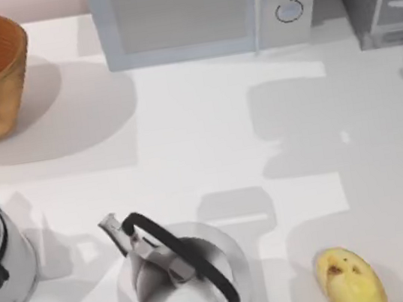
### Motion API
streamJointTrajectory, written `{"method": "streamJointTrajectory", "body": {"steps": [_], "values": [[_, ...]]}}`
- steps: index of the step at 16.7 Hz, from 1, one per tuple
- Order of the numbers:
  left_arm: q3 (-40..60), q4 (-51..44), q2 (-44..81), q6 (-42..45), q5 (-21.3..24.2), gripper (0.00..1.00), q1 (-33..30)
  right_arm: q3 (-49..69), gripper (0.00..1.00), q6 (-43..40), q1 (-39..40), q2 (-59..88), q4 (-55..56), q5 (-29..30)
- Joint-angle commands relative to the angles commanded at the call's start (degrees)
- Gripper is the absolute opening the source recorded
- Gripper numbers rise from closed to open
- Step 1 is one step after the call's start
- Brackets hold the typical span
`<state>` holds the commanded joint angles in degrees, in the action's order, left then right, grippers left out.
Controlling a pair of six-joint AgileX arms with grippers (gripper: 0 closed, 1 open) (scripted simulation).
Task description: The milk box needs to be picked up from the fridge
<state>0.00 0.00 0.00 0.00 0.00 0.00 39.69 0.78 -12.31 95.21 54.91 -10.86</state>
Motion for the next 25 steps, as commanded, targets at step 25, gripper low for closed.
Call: {"method": "streamJointTrajectory", "body": {"steps": [25], "values": [[0.00,0.00,0.00,0.00,0.00,1.00,0.00,-39.69,0.00,-0.78,12.31,-95.21,-54.91,10.86]]}}
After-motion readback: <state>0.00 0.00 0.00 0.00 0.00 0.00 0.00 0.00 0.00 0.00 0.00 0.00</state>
